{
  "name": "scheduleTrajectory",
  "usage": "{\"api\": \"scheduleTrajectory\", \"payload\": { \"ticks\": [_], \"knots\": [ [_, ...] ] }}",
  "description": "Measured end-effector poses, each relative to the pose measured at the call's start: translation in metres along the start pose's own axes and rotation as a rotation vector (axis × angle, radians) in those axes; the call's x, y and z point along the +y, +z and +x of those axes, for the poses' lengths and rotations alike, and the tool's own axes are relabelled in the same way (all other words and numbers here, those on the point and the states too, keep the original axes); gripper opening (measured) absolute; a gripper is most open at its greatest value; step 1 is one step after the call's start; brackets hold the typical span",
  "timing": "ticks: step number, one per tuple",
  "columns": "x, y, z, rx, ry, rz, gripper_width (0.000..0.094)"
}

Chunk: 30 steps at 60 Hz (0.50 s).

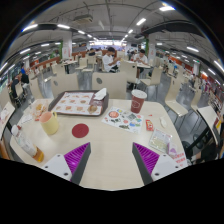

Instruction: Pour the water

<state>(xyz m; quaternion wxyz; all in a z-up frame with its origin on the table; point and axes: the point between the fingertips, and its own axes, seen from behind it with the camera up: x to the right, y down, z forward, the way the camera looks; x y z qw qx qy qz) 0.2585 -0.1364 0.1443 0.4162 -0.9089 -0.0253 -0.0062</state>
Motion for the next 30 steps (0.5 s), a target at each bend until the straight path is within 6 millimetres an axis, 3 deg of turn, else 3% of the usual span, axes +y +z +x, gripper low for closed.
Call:
{"api": "scheduleTrajectory", "payload": {
  "ticks": [2,3,4,14,23,30],
  "knots": [
    [0.002,-0.001,0.001,0.007,0.001,-0.002,0.0851],
    [0.003,0.013,0.006,0.013,0.001,-0.001,0.0851],
    [0.004,0.0,0.001,0.018,0.001,-0.004,0.0851],
    [0.036,-0.015,-0.015,0.081,0.014,-0.023,0.0847],
    [0.078,-0.041,-0.058,0.131,0.029,-0.046,0.0845],
    [0.11,-0.055,-0.113,0.133,0.073,-0.056,0.0852]
  ]
}}
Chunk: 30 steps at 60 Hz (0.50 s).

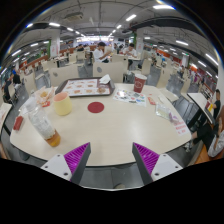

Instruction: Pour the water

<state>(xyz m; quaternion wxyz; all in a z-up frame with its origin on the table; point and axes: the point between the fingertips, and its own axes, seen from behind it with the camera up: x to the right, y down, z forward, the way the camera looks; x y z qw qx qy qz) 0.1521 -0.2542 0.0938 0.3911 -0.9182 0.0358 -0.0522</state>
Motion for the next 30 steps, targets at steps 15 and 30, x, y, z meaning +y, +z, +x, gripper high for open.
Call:
{"api": "scheduleTrajectory", "payload": {
  "ticks": [15,30],
  "knots": [
    [0.028,-0.014,-0.132,-0.104,0.024,0.064,0.0851],
    [-0.015,0.014,-0.222,-0.163,-0.025,0.195,0.0851]
  ]
}}
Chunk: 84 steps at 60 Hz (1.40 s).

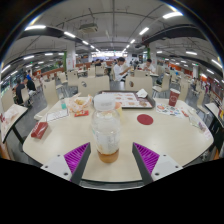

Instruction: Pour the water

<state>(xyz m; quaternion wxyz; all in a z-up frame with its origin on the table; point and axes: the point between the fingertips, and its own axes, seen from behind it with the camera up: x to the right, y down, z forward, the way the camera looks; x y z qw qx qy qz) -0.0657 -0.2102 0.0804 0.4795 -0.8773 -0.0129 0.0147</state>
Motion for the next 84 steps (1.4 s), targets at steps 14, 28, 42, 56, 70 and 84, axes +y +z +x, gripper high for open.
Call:
{"api": "scheduleTrajectory", "payload": {
  "ticks": [14,28,42,56,70,84],
  "knots": [
    [-0.017,0.061,-0.008,0.033,0.011,0.063,0.074],
    [-0.024,0.072,-0.008,0.065,0.006,0.086,0.0452],
    [-0.077,0.052,0.028,0.187,-0.108,0.098,0.0439],
    [-0.159,0.067,0.132,0.49,-0.541,0.075,0.0438],
    [-0.231,0.117,0.162,0.731,-1.241,0.049,0.0438],
    [-0.249,0.155,0.134,0.843,-1.777,0.038,0.0434]
  ]
}}
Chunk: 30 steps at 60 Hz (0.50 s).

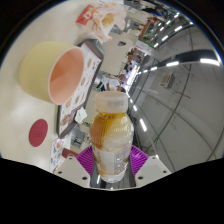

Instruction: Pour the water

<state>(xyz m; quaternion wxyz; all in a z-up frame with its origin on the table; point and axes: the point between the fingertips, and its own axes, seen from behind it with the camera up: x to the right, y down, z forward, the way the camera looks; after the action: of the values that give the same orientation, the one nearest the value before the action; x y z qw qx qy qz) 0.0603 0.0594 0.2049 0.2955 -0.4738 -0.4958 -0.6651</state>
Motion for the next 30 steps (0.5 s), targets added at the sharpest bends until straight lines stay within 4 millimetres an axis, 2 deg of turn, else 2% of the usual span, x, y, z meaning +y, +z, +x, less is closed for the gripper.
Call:
{"api": "scheduleTrajectory", "payload": {
  "ticks": [7,16,22,30],
  "knots": [
    [-0.024,0.004,-0.008,0.022,-0.136,0.067,0.0437],
    [-0.03,0.006,-0.016,-0.018,-0.105,0.091,0.0435],
    [-0.031,0.005,-0.01,-0.052,0.039,0.121,0.0436],
    [-0.018,0.0,-0.003,-0.187,0.443,0.131,0.0437]
  ]
}}
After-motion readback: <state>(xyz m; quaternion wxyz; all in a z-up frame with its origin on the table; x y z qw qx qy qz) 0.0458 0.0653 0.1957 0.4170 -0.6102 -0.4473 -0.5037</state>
